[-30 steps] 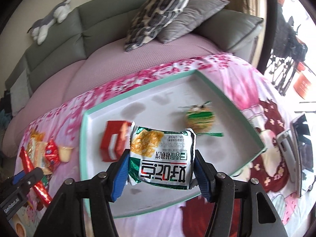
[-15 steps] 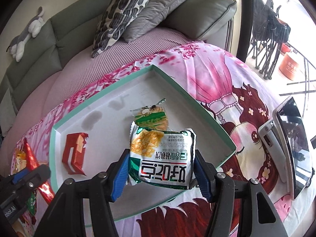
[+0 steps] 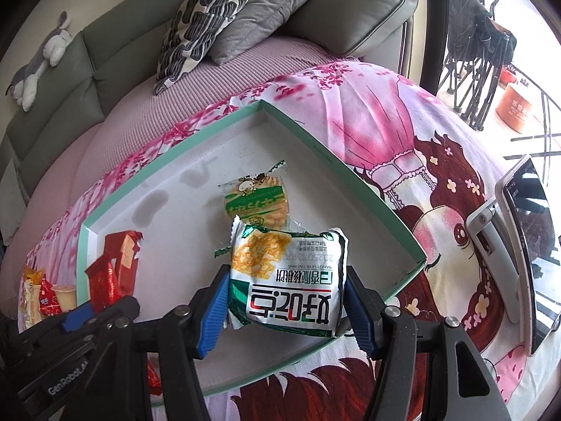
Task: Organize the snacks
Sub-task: 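Carry the green-and-white bag and red patterned pack over the teal tray, then lower both packs into the tray and open both tools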
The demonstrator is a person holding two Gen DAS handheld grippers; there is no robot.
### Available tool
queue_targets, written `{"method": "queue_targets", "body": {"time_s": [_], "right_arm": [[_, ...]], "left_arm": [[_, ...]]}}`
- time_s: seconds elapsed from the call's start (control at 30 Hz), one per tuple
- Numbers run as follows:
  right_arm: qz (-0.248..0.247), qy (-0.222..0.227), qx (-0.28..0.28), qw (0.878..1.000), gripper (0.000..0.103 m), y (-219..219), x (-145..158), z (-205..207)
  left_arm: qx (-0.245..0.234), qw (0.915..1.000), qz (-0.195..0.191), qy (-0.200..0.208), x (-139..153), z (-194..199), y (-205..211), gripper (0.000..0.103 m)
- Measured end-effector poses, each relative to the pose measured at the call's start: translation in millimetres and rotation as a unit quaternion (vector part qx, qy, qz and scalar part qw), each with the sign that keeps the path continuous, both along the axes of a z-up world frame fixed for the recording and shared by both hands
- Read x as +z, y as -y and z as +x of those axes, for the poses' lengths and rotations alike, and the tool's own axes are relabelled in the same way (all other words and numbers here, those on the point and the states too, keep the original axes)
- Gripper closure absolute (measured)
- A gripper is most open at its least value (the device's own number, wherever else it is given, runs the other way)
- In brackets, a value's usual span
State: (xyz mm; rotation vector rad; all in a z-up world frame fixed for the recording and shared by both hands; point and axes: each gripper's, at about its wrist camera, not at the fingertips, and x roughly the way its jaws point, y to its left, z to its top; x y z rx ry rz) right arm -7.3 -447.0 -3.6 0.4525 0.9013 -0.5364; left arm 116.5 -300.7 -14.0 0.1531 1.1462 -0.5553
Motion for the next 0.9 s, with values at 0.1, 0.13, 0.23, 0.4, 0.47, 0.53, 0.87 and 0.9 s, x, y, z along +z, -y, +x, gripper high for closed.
{"method": "queue_targets", "body": {"time_s": [0.1,0.13,0.23,0.4,0.47,0.53,0.87,0.9], "right_arm": [[-0.005,-0.002,0.004,1.0,0.039,-2,0,1],[-0.005,-0.003,0.006,1.0,0.039,-2,0,2],[-0.006,-0.004,0.009,1.0,0.039,-3,0,3],[-0.006,-0.007,0.015,1.0,0.039,-3,-1,4],[-0.007,-0.012,0.02,1.0,0.038,-4,-2,6],[-0.007,-0.015,0.023,1.0,0.038,-5,-3,7],[-0.017,0.001,0.046,0.999,0.019,-13,7,8],[-0.019,0.003,0.048,0.999,0.017,-14,9,8]], "left_arm": [[0.007,0.9999,0.002,-0.01,-3,7,1,0.053],[0.009,0.9999,0.001,-0.01,-4,9,1,0.053],[0.012,0.9999,0.0,-0.009,-4,13,4,0.053],[0.021,0.9997,0.0,-0.014,-4,12,3,0.048],[0.028,0.9993,-0.006,-0.023,-5,11,0,0.042],[0.03,0.9992,-0.01,-0.023,-3,9,-3,0.041],[0.058,0.9982,-0.016,-0.002,21,4,-26,0.034],[0.064,0.9978,-0.016,0.002,23,3,-31,0.032]]}}
